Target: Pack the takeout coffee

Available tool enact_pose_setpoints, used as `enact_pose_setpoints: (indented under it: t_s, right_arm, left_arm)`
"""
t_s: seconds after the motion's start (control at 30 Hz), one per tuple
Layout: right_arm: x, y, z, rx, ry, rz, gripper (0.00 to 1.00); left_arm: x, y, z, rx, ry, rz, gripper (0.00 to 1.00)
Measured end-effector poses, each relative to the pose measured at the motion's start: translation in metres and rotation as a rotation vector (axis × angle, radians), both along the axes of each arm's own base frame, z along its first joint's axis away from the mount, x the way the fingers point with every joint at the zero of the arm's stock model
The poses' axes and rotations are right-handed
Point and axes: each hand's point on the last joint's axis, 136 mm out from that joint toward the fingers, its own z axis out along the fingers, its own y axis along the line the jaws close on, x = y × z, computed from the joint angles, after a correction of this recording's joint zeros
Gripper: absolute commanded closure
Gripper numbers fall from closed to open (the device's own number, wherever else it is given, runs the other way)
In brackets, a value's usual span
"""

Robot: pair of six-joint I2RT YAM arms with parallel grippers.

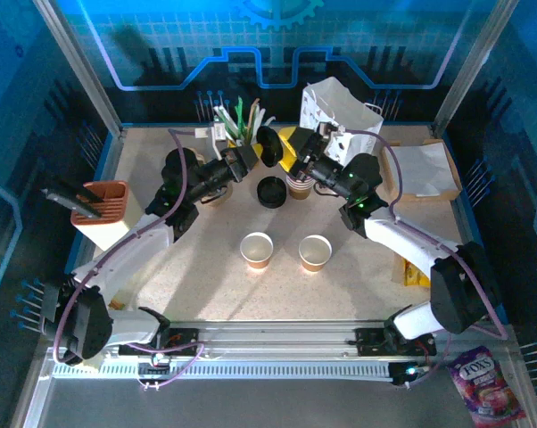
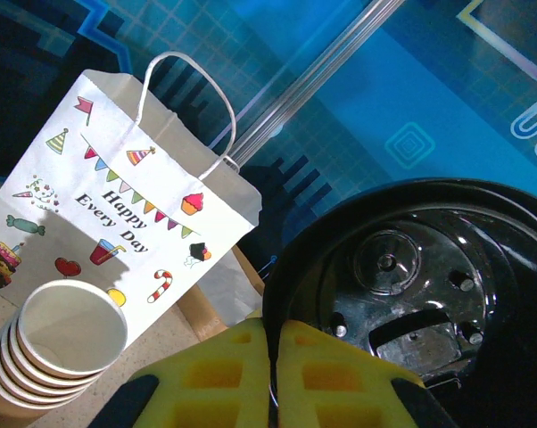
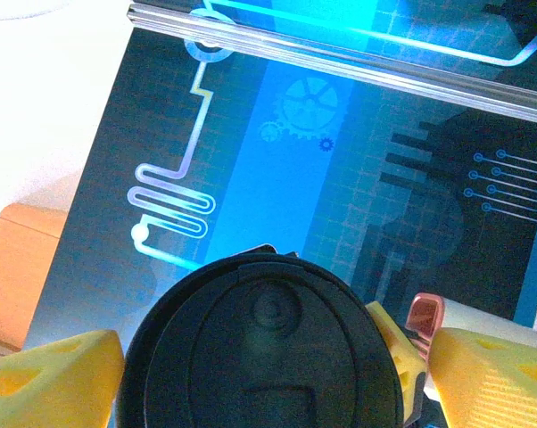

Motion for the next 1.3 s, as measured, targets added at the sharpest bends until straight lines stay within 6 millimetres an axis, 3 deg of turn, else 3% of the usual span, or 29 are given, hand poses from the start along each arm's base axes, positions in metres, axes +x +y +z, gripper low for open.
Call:
enact_pose_setpoints:
  t_s: [0.27,0.97,1.3]
  right_arm:
    - [0.001,0.001,-0.002,0.0,0.002,0.005,0.17]
    - [0.0,0.004,-0.003,0.002,0.002,0.017,0.15]
    - [-0.001,0.008,-0.006,-0.005,0.005,0.035,0.2]
  left_arm:
    - [0.0,0.0,0.004,-0.007,-0.015,0.0,0.9]
    - [0.004,-0.004,-0.006,0.002,0.003,-0.012,0.91]
    - [0.005,-0.004,-0.007,0.004,0.007,-0.012,0.89]
